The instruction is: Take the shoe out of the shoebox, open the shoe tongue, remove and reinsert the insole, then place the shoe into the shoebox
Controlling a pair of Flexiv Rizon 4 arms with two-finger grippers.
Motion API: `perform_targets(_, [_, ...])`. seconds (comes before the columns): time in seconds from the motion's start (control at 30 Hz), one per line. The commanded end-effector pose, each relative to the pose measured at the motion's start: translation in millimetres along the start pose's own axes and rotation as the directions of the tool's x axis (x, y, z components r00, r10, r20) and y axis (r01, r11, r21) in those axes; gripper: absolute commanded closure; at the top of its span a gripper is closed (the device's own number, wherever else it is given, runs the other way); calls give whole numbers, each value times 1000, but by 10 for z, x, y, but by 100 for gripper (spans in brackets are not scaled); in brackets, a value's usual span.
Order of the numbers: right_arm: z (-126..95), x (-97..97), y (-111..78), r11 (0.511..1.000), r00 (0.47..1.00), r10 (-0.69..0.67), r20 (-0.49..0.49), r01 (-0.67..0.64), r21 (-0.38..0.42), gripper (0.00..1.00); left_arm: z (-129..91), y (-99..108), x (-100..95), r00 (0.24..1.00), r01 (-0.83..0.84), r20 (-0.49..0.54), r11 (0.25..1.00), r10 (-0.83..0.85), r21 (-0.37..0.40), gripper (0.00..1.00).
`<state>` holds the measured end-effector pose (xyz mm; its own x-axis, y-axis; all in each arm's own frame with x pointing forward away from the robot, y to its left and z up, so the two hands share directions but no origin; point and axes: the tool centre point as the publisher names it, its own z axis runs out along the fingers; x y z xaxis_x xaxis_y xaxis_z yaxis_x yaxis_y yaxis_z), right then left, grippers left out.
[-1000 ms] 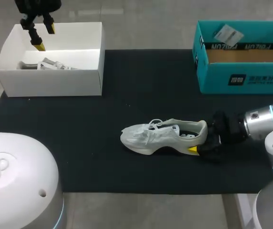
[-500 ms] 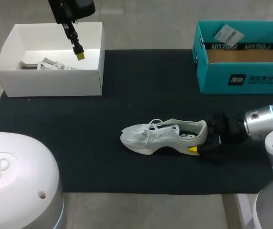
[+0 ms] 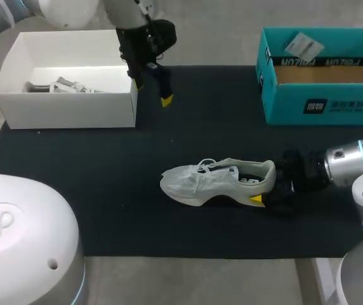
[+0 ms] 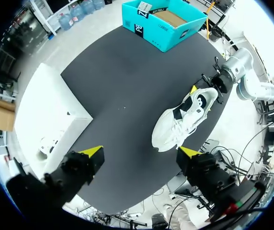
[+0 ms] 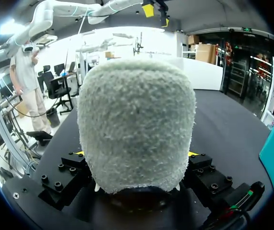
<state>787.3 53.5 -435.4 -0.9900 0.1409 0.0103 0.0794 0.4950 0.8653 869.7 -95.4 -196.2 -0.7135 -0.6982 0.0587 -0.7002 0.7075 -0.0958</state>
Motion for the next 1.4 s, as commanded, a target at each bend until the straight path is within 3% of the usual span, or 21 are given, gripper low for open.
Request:
perform_targets(0.03, [40, -3, -23, 1000, 1000, 0, 3, 0, 2, 100, 52, 51, 250, 999, -21, 40, 1000, 21, 0, 0])
perform_targets(0.13, [40, -3, -23, 1000, 1000, 0, 3, 0, 2, 100, 77, 103, 402, 997, -52, 50, 999, 52, -9, 0])
perform_targets(0.87, [40, -3, -23, 1000, 1000, 0, 3, 0, 2, 100, 77, 103, 402, 997, -52, 50, 999, 52, -9, 0])
perform_targets(0.97, [40, -3, -23, 1000, 1000, 0, 3, 0, 2, 100, 62, 176, 393, 986, 139, 96, 990, -139, 16, 0])
perform_targets(1.17, [40, -3, -23, 1000, 1000, 0, 3, 0, 2, 100, 71, 278, 626, 917, 363, 142, 927, -374, 98, 0])
perform_targets(1.23, [40, -3, -23, 1000, 1000, 0, 3, 0, 2, 100, 120, 298, 731, 887, 431, 137, 897, -441, 99, 0])
perform_targets(1.3, [40, -3, -23, 1000, 1000, 0, 3, 0, 2, 100, 202, 313, 830, 839, 496, 202, 863, -505, 94, 0])
perform_targets(1.4, [40, -3, -23, 1000, 1000, 0, 3, 0, 2, 100, 331, 316, 1011, 809, 536, 202, 834, -552, 134, 0])
